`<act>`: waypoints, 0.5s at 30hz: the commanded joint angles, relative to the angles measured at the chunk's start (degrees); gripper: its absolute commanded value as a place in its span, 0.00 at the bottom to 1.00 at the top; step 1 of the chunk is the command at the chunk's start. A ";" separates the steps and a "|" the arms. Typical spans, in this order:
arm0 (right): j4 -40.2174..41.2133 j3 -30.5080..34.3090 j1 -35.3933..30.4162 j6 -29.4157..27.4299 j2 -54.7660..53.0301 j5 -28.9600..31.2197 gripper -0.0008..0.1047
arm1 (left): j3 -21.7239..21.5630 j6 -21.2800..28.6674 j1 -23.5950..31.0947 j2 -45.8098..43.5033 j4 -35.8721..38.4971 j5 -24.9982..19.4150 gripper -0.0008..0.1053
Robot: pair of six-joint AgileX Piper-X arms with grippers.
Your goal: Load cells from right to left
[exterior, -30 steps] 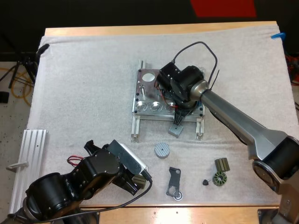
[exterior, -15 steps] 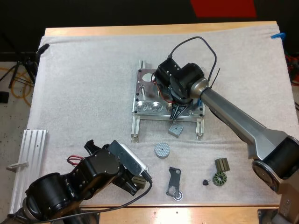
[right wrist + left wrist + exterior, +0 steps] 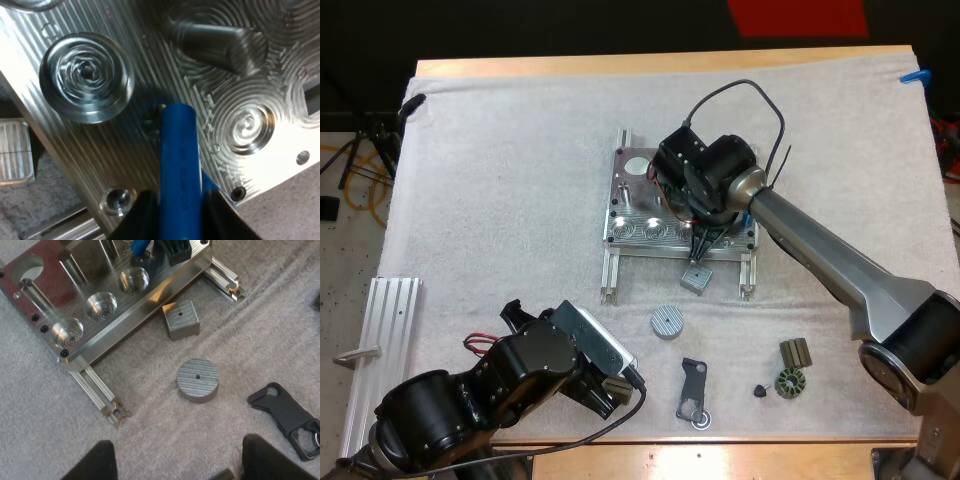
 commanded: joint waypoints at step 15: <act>2.09 -0.59 -0.45 1.43 -0.73 -0.94 0.01 | -0.28 0.12 -0.09 -0.38 -0.68 -1.05 0.52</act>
